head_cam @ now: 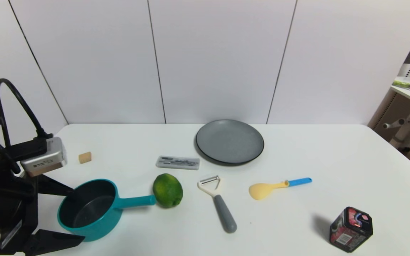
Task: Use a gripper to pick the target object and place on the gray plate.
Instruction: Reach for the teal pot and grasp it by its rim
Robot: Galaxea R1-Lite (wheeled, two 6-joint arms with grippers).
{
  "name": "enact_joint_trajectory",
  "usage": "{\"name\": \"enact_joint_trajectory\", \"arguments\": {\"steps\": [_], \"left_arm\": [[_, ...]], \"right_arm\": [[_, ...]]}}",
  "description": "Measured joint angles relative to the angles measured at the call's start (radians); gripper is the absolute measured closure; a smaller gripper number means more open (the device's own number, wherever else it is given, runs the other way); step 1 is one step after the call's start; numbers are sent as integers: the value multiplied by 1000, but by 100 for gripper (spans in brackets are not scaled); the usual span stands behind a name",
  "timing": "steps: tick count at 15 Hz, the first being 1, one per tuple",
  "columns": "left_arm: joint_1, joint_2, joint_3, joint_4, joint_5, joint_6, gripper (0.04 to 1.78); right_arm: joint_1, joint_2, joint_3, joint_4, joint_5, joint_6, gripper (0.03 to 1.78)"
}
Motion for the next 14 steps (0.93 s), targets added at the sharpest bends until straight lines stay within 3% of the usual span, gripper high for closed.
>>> {"name": "enact_joint_trajectory", "arguments": {"steps": [7, 11, 14], "left_arm": [[1, 105, 31, -12, 47, 140, 13], [1, 144, 33, -63, 115, 157, 13], [1, 171, 53, -102, 118, 184, 13]], "right_arm": [[0, 0, 0, 0, 0, 0, 10], [0, 0, 0, 0, 0, 0, 10], [0, 0, 0, 0, 0, 0, 10]]}}
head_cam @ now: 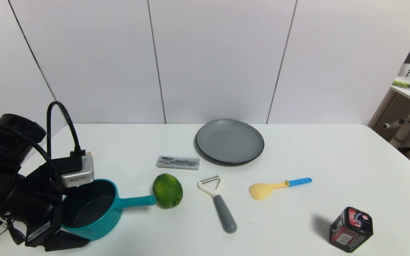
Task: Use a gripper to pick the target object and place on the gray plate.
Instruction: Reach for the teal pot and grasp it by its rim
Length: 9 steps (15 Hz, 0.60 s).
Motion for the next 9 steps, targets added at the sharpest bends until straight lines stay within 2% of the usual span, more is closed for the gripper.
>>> {"name": "enact_joint_trajectory", "arguments": {"steps": [9], "left_arm": [[-13, 56, 64, -47, 0, 10, 13]], "right_arm": [[0, 0, -1, 0, 0, 0, 10]]}}
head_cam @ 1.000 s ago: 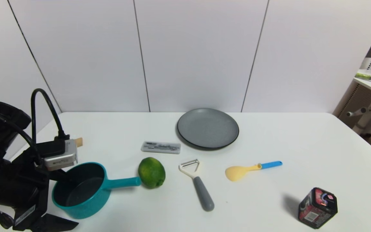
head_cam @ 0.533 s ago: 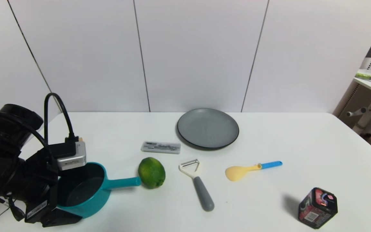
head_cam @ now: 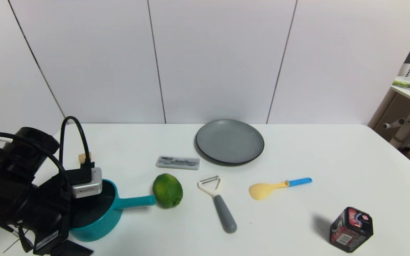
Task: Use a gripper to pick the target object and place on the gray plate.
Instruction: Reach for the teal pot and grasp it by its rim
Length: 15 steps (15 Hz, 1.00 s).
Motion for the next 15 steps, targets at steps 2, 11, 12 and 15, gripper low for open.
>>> {"name": "enact_joint_trajectory", "arguments": {"steps": [2, 11, 12, 15], "left_arm": [[-1, 11, 8, -37, 4, 0, 13], [-2, 30, 57, -91, 25, 0, 109], [-3, 29, 58, -92, 24, -1, 162], [-3, 7, 55, -90, 24, -1, 168]], "right_arm": [[0, 0, 0, 0, 0, 0, 10], [0, 0, 1, 0, 0, 0, 10], [0, 0, 0, 0, 0, 0, 10], [0, 0, 0, 0, 0, 0, 10]]}}
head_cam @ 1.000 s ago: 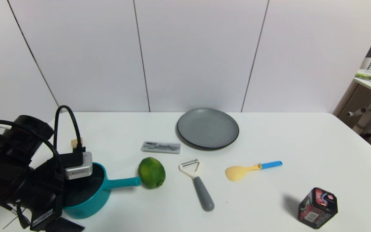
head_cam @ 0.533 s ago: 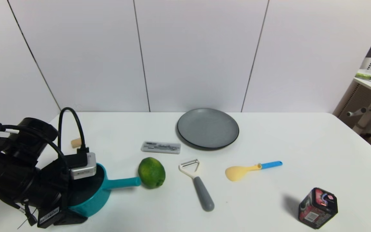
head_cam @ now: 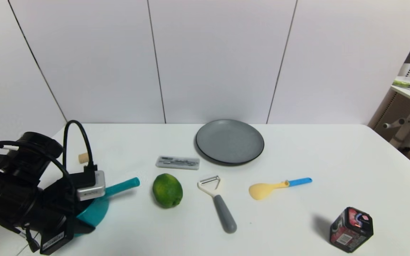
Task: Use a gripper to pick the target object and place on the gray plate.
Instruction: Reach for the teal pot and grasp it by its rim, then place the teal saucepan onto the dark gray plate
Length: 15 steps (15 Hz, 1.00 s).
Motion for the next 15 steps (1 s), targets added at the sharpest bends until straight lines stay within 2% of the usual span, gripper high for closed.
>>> {"name": "enact_joint_trajectory", "arguments": {"steps": [3, 6, 11, 15], "left_arm": [[-5, -40, -34, -1, -1, 0, 168], [-36, -74, -132, 0, -3, -3, 168], [-179, -39, -419, -1, -5, -12, 168], [-312, 141, -708, -4, -6, -63, 168]], "right_arm": [[0, 0, 0, 0, 0, 0, 10], [0, 0, 0, 0, 0, 0, 10], [1, 0, 0, 0, 0, 0, 10], [0, 0, 0, 0, 0, 0, 10]]}}
